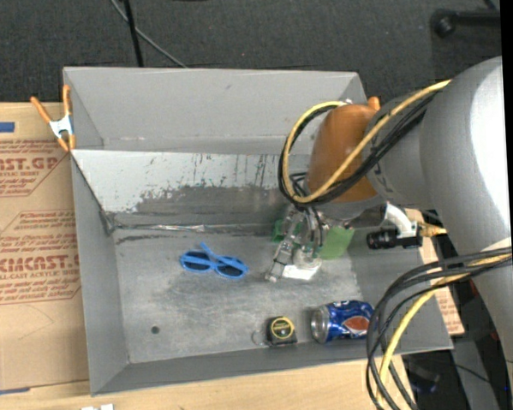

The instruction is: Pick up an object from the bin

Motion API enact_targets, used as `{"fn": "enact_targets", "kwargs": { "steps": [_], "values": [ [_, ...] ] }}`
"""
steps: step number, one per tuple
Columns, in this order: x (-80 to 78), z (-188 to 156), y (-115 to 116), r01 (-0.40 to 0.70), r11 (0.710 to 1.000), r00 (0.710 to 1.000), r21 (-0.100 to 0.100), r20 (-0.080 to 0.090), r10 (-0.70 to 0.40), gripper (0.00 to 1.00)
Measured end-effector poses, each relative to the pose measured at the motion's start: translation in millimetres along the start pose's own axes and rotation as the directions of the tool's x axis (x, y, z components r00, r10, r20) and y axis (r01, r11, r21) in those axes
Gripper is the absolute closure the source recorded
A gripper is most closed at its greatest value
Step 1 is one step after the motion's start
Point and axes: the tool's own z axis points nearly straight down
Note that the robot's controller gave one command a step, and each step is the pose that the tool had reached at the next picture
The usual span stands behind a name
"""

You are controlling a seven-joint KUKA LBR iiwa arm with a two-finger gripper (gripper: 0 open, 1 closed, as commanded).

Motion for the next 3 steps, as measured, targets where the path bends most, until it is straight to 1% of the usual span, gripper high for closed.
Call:
{"fn": "enact_targets", "kwargs": {
  "steps": [1, 2, 3],
  "values": [
    [-1.3, -2, -6, -0.195, 0.981, 0.981, 0.0, -0.001, 0.195, 0.0],
    [-3.5, -4, -6, -0.194, 0.981, 0.981, -0.003, 0.005, 0.194, 1.0],
    [-4.2, -41, -5, -0.193, 0.981, 0.981, 0.0, 0.0, 0.193, 1.0]
  ]
}}
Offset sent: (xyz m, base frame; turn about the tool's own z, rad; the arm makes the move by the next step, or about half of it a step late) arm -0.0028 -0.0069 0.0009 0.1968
